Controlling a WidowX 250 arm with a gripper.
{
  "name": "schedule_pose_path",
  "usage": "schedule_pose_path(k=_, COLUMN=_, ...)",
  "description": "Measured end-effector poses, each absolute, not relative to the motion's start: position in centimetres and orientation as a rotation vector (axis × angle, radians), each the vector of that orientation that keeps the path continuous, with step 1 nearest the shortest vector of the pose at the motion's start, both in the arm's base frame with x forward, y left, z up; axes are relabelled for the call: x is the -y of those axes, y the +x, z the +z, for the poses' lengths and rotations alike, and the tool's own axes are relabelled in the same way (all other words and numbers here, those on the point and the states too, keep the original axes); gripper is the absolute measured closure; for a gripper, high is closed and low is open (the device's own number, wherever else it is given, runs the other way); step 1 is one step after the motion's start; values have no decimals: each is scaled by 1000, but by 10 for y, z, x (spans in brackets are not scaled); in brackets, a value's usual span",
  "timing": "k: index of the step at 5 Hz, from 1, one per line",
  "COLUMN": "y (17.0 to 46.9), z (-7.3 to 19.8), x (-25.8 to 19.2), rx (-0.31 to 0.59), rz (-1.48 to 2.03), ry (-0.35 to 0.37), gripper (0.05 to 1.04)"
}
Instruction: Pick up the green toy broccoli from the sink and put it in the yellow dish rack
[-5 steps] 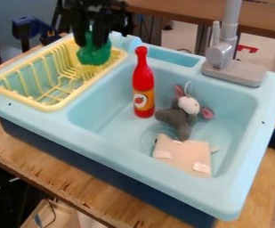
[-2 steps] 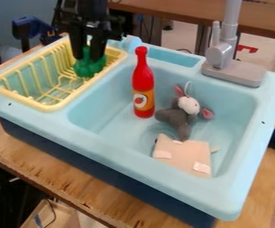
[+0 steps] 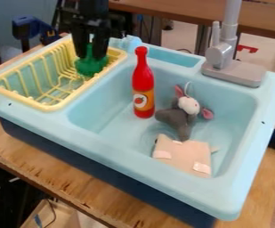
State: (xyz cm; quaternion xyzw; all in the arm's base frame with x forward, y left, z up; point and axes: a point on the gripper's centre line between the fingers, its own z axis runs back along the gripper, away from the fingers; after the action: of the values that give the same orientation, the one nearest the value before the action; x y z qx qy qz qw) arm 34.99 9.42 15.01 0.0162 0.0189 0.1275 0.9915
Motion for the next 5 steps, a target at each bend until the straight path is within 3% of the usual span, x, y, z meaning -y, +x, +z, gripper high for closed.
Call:
schedule_pose_path(k=1, y=353, z=148, x=-94, rx=-19, rz=241, ry=-15, gripper=320)
schedule_pose_path(k=2, y=354, z=148, x=-94, rx=-28, rz=249, ry=-24, gripper=91)
schedule_pose_path(k=3, y=355, z=149, x=-91, rx=-24, rz=267, ry=-37, gripper=80)
schedule_pose_path(k=4, y=348, z=171, x=-87, rx=6, rz=285, ry=-27, gripper=83)
schedule_pose_path(k=5, y=337, z=209, x=-74, rx=77, rz=275, ry=46, gripper=83)
